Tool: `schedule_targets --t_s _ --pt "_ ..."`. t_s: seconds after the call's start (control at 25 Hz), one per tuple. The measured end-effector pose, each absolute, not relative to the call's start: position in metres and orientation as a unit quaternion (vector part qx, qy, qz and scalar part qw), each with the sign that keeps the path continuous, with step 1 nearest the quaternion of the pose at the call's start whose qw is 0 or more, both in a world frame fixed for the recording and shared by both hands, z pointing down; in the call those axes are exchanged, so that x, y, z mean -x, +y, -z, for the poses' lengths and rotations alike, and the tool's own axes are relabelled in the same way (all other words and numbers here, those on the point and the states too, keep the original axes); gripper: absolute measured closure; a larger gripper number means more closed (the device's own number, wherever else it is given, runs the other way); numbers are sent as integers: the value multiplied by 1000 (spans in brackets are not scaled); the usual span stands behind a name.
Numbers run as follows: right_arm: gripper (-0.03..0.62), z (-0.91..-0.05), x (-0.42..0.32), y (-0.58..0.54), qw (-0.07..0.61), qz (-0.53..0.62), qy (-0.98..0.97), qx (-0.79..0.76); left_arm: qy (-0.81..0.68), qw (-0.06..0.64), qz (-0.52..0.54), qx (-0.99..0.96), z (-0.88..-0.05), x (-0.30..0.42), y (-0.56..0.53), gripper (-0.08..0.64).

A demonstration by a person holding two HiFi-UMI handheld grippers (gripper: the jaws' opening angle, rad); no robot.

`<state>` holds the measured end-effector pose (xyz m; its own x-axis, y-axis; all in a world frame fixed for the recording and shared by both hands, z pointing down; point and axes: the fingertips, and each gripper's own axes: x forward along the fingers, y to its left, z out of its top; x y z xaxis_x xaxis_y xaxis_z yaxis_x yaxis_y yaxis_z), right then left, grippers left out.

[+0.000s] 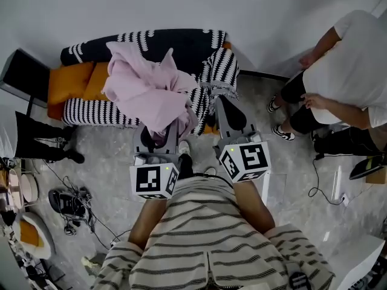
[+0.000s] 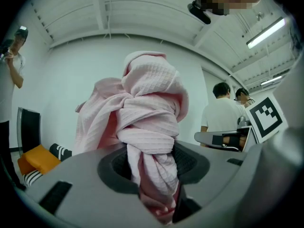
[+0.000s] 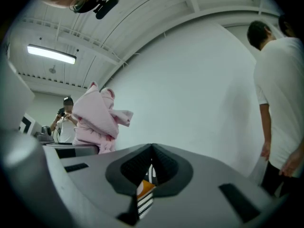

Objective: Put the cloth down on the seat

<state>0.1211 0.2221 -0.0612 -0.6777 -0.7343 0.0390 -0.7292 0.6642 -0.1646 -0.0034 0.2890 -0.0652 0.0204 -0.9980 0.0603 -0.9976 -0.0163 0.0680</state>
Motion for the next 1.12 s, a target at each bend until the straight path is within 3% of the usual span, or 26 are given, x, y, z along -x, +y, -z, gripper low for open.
schedule_targets --t_s 1.12 --pt "580 -100 -52 108 -135 196 866 440 -645 222 -74 -727 -98 71 156 377"
